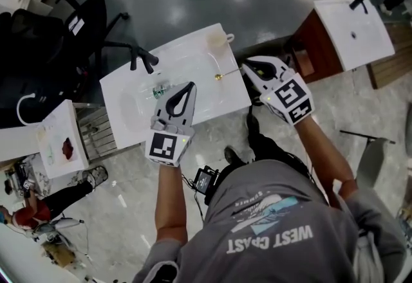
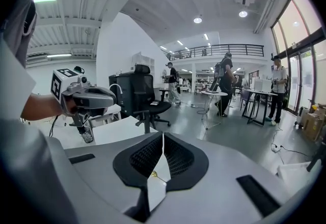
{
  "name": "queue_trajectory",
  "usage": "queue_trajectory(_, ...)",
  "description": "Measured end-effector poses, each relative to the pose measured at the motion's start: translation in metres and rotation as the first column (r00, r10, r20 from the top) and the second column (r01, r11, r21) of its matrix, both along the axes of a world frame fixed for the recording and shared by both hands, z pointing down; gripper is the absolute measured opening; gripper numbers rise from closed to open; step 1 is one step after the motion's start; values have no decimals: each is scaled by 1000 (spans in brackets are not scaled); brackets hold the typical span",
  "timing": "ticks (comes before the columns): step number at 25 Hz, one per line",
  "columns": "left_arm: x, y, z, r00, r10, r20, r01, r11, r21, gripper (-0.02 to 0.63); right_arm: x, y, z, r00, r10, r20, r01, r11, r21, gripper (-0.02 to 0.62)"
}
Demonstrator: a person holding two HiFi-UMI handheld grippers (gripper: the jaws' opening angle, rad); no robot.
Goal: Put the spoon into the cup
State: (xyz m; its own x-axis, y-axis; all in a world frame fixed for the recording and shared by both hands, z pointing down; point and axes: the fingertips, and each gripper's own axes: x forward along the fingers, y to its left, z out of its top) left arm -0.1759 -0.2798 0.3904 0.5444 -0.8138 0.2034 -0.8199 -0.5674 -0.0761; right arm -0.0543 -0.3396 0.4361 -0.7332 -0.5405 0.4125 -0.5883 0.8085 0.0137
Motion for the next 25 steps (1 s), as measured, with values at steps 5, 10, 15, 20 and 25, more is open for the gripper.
queue_trajectory(5, 2, -10, 18, 1000, -11, -3, 11, 999, -36, 2, 3, -13, 17, 1000, 12, 16, -11, 999, -31, 34)
queue_trajectory(10, 8, -19, 33, 1000, -21, -3, 21, 998, -56, 2, 12, -21, 39, 1000, 20, 9, -20, 998, -64, 34)
queue_trajectory(15, 14, -24, 46, 1000, -22, -2, 22, 997, -72, 2, 20, -27, 62, 999, 37, 15, -35, 994, -101, 34)
queue_trajectory(20, 20, -31, 57, 1000, -25, -2, 25, 995, -96, 2, 28, -33, 83, 999, 46, 23, -42, 988, -147, 34)
queue_trajectory(25, 26, -35, 68, 1000, -27, 0, 27, 992, -121, 2, 33, -38, 100, 998, 49, 26, -44, 982, -181, 34)
